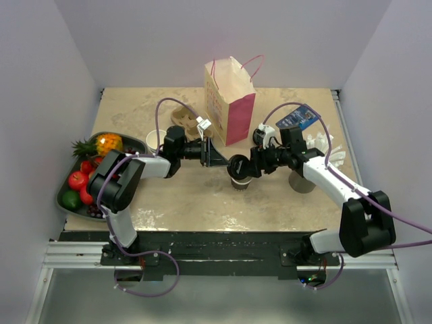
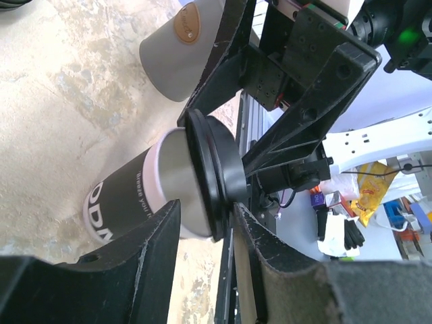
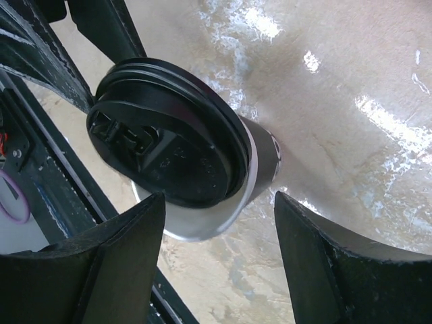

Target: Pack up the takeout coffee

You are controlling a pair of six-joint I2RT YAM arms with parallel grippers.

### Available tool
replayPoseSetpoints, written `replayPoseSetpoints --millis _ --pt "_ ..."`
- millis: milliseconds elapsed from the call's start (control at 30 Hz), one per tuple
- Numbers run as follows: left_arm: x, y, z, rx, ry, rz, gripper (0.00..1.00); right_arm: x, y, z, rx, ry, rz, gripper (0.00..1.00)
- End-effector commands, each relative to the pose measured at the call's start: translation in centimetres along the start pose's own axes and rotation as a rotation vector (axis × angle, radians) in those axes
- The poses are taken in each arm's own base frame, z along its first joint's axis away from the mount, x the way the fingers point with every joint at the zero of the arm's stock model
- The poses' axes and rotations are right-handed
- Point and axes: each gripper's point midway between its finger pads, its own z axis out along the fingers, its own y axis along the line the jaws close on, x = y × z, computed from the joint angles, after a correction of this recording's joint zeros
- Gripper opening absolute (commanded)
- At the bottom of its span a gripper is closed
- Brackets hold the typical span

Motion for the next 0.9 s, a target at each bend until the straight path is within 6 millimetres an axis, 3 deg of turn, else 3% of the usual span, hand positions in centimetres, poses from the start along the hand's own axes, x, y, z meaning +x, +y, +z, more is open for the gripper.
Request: replayPoseSetpoints --millis 0,867 --pt "-0.9 -0.6 -0.4 -0.005 -0.019 0.067 0.42 -2.6 0.9 0.1 -0.037 -0.064 -0.019 0.69" --pt "-0.2 0.5 -0.3 -0.035 0.017 0.122 0.44 -3.4 1.5 -0.1 -0.062 -0.063 0.000 0.68"
